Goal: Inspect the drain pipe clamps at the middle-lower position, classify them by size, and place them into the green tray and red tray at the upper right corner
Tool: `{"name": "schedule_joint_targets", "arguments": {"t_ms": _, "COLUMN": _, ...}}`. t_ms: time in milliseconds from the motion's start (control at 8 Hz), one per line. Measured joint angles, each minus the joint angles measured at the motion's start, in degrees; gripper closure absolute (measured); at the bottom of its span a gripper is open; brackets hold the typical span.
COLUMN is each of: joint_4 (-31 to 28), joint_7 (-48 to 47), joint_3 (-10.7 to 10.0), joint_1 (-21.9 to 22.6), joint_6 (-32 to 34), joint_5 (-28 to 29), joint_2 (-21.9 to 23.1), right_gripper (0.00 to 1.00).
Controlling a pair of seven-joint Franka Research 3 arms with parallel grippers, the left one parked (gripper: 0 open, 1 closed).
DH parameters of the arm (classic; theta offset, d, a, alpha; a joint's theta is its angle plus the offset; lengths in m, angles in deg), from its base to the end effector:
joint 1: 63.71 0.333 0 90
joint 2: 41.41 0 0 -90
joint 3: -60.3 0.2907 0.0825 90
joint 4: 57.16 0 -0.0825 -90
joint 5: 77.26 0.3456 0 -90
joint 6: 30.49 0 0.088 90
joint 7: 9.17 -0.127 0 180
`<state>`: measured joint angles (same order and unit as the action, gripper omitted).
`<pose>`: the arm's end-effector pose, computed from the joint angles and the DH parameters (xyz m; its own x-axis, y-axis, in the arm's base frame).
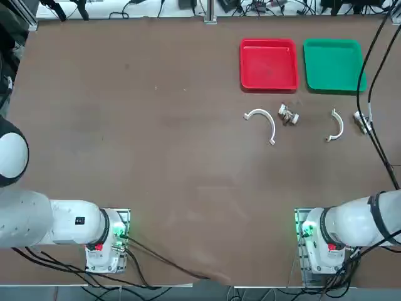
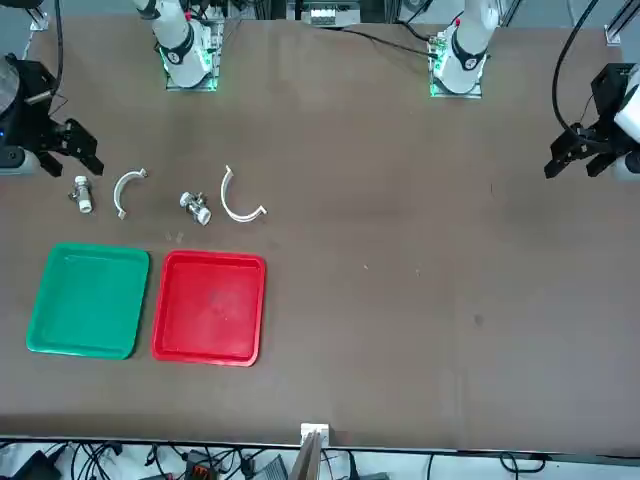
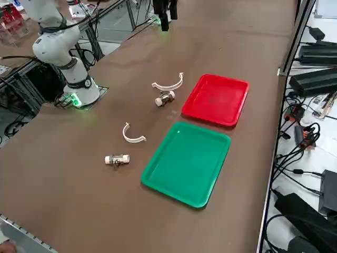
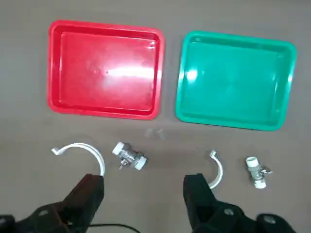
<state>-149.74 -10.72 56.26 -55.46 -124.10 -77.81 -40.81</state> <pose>0.5180 0.0368 0.5706 0.9985 0.0470 0.0286 0.0468 -0.9989 0.0081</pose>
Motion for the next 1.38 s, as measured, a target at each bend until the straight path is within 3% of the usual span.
{"name": "schedule_joint_targets", "arguments": {"t_ms": 375, "joint_4": -4.3, "joint_7": 0.1, "joint_3": 0.3, "joint_1": 6.8, "joint_6": -2.8, "joint_5": 1.3, "joint_2": -2.1, "right_gripper": 0.0}}
{"name": "schedule_joint_targets", "arguments": {"t_ms": 875, "joint_4": -17.6, "joint_7": 1.0, "joint_3": 0.7, "joint_1": 21.3, "joint_6": -20.7, "joint_5": 1.4, "joint_2": -7.3, "right_gripper": 0.0}}
{"name": "schedule_joint_targets", "arguments": {"t_ms": 1375, "joint_4": -20.1, "joint_7": 18.8, "joint_3": -0.1, "joint_1": 23.1, "joint_6": -26.1, "joint_5": 1.4, "joint_2": -17.0, "right_gripper": 0.05}}
